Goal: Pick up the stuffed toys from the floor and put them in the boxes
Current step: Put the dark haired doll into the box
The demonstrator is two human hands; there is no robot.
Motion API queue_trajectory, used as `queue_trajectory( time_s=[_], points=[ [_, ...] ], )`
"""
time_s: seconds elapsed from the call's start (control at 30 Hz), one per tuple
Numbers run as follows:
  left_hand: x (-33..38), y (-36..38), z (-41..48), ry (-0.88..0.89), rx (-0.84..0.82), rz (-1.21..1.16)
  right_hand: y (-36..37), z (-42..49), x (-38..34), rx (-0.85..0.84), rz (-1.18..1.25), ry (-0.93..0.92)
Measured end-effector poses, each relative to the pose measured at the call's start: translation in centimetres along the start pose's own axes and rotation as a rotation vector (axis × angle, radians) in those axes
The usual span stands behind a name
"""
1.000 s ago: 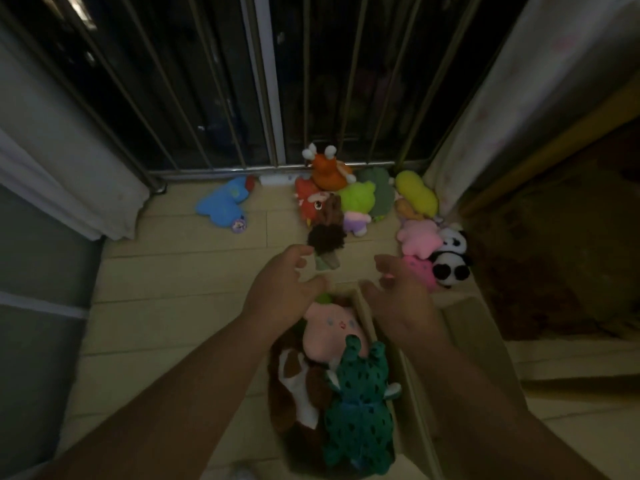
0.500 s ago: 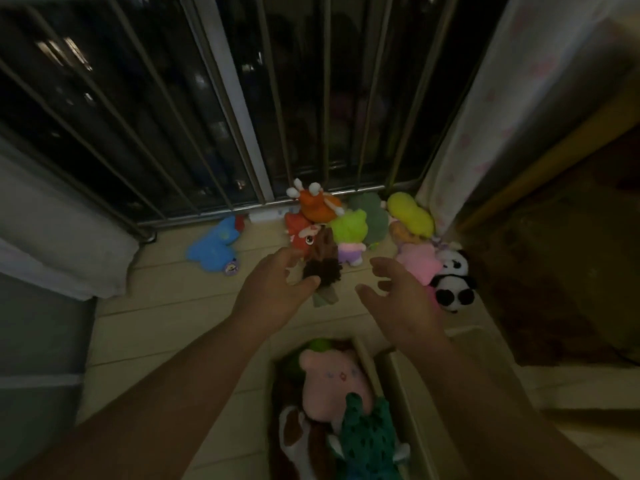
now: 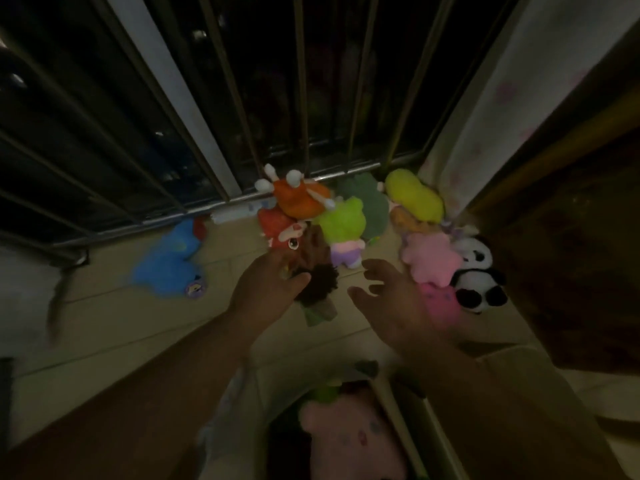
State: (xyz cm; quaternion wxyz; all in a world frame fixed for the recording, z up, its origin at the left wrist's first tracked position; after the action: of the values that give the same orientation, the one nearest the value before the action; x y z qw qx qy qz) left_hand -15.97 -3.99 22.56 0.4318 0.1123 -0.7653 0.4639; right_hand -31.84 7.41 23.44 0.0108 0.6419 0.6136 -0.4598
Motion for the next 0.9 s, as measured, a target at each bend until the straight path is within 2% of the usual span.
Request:
queue_trajectory(
  time_s=[0.2, 0.33, 0.7, 0.77, 0.9],
  points=[
    [-10.6, 4.3, 8.6, 0.062, -0.136, 0.060, 8.7, 10.5, 3.1, 0.014, 0.028, 0.120],
    [-16.0, 6.7, 13.0, 0.090, -0.180, 0.062, 13.3, 15.7, 4.5, 0.025, 0.032, 0.118],
    [-22.7, 13.5, 17.6, 0.067, -0.145, 0.014, 19.0, 24.1, 7.4, -0.011, 0.002, 0.068],
    [-23.5, 14.5, 18.0, 0.057, -0.112, -0.018, 19.6, 25.0, 8.0, -0.048, -0.048, 0.068],
    [-24.5, 15.9, 18.8, 0.056, -0.080, -0.059, 20.7, 26.3, 8.4, -0.232, 0.077, 0.067]
  ],
)
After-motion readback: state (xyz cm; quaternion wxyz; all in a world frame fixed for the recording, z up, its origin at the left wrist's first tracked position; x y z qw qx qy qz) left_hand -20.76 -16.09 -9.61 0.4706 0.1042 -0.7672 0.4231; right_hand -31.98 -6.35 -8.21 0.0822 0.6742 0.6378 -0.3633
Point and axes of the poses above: each hand's wrist, its own z-axis towards the middle knuckle, its own y-axis out of the palm, x = y × z, the point moved 2 cm from there along z, towards the middle knuckle, and after that the axes turned 13 degrees about y, right-handed, at the moved point
